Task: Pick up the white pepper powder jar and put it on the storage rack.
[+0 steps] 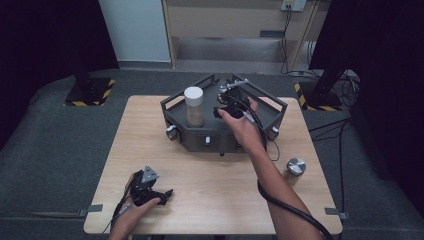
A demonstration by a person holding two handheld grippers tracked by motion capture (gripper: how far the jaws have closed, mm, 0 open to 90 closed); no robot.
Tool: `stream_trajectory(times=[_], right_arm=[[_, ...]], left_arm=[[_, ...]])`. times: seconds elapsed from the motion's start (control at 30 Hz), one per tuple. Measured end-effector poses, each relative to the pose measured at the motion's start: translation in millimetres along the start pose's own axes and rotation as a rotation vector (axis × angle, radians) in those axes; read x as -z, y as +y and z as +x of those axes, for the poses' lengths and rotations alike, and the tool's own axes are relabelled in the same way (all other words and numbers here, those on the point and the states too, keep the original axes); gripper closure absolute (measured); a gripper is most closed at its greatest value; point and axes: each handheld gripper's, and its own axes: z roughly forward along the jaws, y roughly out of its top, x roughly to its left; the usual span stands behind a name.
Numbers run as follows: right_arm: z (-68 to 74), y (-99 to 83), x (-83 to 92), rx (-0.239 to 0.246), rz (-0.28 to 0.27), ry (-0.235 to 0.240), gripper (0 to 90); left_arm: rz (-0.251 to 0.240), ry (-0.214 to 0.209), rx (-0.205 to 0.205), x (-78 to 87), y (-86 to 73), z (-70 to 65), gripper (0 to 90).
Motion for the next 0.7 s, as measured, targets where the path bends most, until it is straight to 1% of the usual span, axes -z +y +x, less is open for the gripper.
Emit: stream_trajectory(times=[0.23, 0.33, 0.43, 0.7], right_arm=[[-1.8, 0.6, -3.0, -0.013, 0.002, -0.001, 31.3], [-2.3, 2.3, -6.1, -0.006, 0.003, -0.001, 31.3], [-3.3, 4.1, -9.5, -0.018, 0.005, 0.0, 31.3], [-7.0, 5.4, -17.8, -0.027, 0.014, -0.009, 31.3]], left_arm=[[0.0, 0.0, 0.0, 0.0, 0.0, 0.0, 0.0], [0.0, 0.0, 0.0, 0.0, 0.0, 0.0, 0.0], [0.0, 0.001, -0.001, 0.0, 0.0, -0.1, 0.0], [0.003, 0.001, -0.004, 0.2, 0.5, 0.0, 0.0]])
